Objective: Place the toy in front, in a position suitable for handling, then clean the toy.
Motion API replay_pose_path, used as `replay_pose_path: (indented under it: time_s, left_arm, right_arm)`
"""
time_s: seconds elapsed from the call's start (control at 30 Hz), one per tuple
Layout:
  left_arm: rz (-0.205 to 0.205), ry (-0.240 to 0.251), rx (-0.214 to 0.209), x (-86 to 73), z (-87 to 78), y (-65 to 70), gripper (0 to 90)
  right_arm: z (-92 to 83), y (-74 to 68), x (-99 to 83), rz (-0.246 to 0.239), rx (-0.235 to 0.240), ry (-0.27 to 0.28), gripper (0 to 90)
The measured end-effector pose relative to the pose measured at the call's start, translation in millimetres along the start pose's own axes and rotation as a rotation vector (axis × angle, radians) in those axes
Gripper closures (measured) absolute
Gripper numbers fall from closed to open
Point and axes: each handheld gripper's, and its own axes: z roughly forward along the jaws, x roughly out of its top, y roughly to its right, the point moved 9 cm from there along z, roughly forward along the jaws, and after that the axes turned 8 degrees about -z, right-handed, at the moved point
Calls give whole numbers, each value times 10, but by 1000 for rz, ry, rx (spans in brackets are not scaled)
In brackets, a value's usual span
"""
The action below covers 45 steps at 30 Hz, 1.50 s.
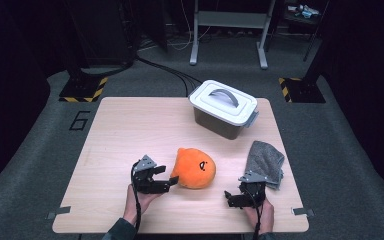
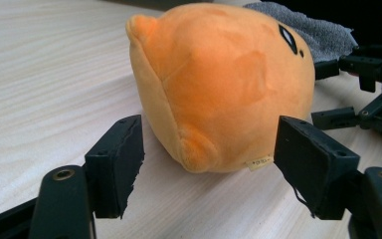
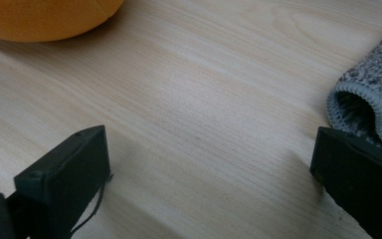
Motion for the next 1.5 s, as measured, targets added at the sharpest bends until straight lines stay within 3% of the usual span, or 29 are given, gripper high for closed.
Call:
replay_pose_path:
  time_s: [0.07,0.47,0.63,0.83,1.2,1.23,1.33,1.47,1.5]
  left_arm:
    - [-16,-1,-9,-15,3,6,291]
    - [-8,-30,-3,-94,70,2,415]
    - [6,-46,-3,-126,90,3,653]
    - [3,-50,12,-143,83,-18,767]
    - [-2,-33,23,-143,98,-6,838]
    - [16,-35,25,-137,94,-16,842]
    - [19,-32,24,-129,94,0,843]
    - [4,-25,21,-135,97,14,847]
    - [10,-28,16,-140,92,12,846]
  right_arm:
    - [0,0,0,0,0,0,13]
    - [-1,1,1,-3,0,2,16]
    - [-2,0,0,-3,1,1,17]
    - [-1,2,0,-4,1,1,16]
    - [1,7,3,-8,1,-1,17]
    - [-10,6,2,-5,1,-10,33]
    - [-40,16,16,-2,4,3,54]
    - [-242,142,172,32,-29,62,82]
    - [-326,258,254,39,-64,84,86]
